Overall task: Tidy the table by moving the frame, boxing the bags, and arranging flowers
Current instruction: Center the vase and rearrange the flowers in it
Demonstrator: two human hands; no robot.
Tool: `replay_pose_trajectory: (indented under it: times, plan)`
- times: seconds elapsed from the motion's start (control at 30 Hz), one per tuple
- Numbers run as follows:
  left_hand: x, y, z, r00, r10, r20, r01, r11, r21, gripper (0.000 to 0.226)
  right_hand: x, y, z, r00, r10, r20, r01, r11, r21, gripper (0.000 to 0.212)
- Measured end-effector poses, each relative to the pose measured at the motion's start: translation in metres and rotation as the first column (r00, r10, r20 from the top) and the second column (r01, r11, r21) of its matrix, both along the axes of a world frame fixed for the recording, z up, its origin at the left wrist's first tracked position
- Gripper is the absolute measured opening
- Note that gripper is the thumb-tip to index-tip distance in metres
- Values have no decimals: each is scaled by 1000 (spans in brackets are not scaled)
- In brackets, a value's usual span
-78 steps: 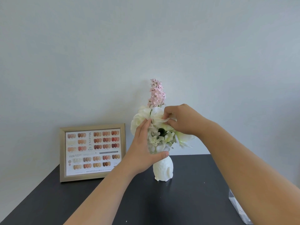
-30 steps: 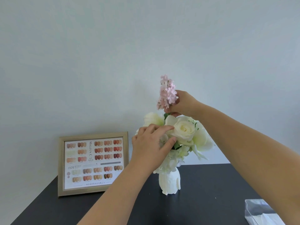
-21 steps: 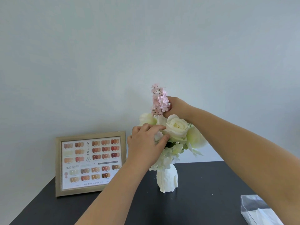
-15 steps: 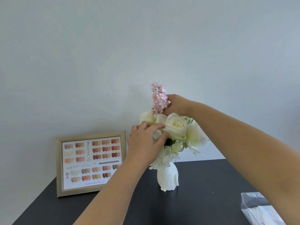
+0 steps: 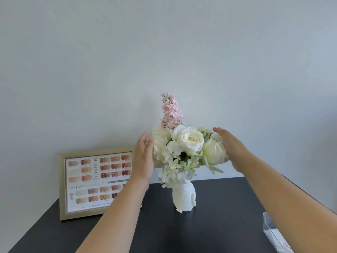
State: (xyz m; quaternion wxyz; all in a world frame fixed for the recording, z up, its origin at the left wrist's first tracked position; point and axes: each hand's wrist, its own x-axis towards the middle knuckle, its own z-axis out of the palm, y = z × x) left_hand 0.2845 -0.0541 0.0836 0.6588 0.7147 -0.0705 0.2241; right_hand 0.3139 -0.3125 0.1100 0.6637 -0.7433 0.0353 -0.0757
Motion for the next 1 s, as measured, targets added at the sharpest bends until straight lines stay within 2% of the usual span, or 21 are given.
replay_pose_trajectory:
  times: [0.13, 0.27, 0.33, 0.53, 0.63, 0.73, 0.87, 1.0]
  plan:
    - [5, -7, 7, 999, -31, 24, 29, 995, 96, 54, 0, 15, 10, 999, 22, -31, -20, 998, 68, 41]
    - [8, -13, 9, 999, -40, 12, 38, 989, 140, 43, 0, 31, 17, 996, 85, 20, -85, 996, 6, 25]
    - [7, -16, 8, 999, -49, 11, 47, 989, 141, 41, 0, 37, 16, 987, 125, 100, -121, 992, -46, 27]
    - [2, -17, 11, 996, -86, 13, 82, 974, 211, 45, -2, 37, 15, 966, 179, 185, -160, 980, -114, 30]
    - [-3, -9, 11, 995, -84, 47, 70, 969, 237, 57, -9, 30, 23, 973, 126, 193, -106, 988, -110, 27]
    - [-8, 2, 6, 995, -78, 68, 67, 987, 146, 66, -21, 20, 21, 965, 48, 257, -55, 998, 19, 25]
    - [-17, 3, -9, 990, -137, -12, 137, 990, -21, 61, -35, 19, -5, 959, -118, 259, 60, 973, 224, 22]
    - [-25, -8, -14, 982, -183, -40, 181, 983, -41, 66, -46, 37, -32, 960, -74, 269, 17, 978, 208, 24]
